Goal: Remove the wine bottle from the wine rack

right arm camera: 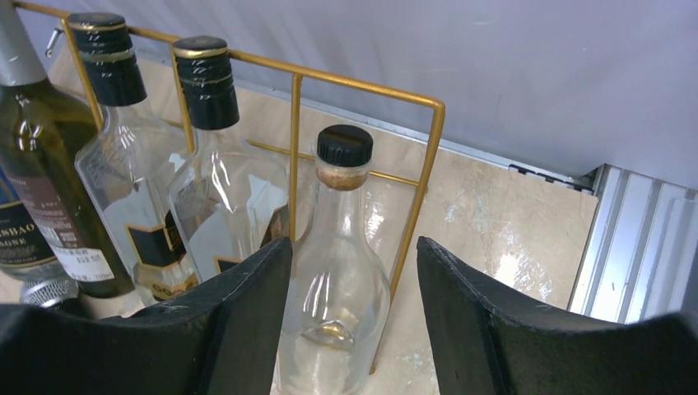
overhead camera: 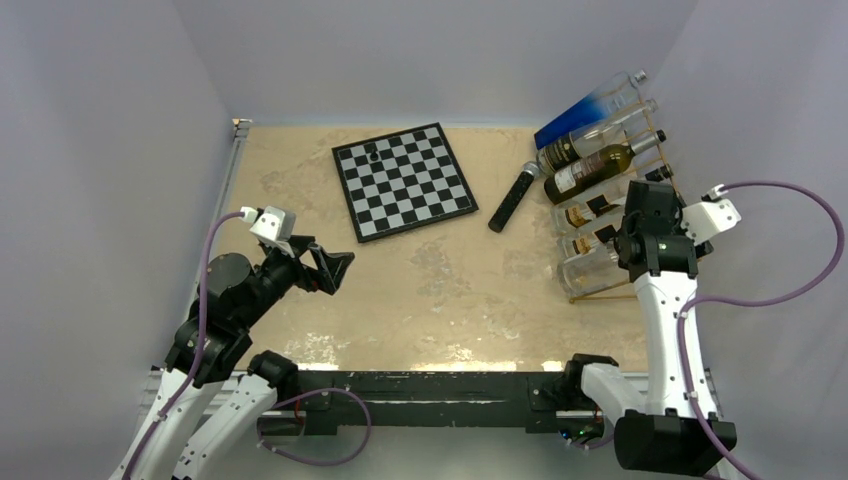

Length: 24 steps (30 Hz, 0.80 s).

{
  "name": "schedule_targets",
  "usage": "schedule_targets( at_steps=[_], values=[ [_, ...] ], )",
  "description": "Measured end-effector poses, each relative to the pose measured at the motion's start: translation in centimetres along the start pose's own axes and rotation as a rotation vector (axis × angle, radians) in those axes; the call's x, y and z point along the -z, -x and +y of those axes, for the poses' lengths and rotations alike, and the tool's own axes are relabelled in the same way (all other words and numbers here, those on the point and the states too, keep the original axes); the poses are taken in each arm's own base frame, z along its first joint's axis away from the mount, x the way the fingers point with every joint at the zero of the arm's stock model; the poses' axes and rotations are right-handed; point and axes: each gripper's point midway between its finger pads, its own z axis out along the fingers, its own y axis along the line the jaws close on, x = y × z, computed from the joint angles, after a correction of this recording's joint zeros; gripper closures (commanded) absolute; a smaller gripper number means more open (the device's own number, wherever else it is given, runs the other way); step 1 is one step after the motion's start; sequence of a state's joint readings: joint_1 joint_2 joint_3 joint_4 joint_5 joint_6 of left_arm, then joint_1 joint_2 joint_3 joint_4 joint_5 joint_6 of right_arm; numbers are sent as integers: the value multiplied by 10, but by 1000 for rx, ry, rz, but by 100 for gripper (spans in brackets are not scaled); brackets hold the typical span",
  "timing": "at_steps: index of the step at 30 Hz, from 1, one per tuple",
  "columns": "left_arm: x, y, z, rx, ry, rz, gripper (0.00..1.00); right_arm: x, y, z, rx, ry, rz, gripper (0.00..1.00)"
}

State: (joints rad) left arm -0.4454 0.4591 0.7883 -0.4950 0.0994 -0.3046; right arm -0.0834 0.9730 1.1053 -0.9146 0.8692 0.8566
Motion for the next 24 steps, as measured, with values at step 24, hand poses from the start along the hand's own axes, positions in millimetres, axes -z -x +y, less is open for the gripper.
schedule_targets(
  at_steps=[24],
  values=[
    [-7,-6,3,3,14,33,2,-39,-15,6,-53,-117,20,33]
  ],
)
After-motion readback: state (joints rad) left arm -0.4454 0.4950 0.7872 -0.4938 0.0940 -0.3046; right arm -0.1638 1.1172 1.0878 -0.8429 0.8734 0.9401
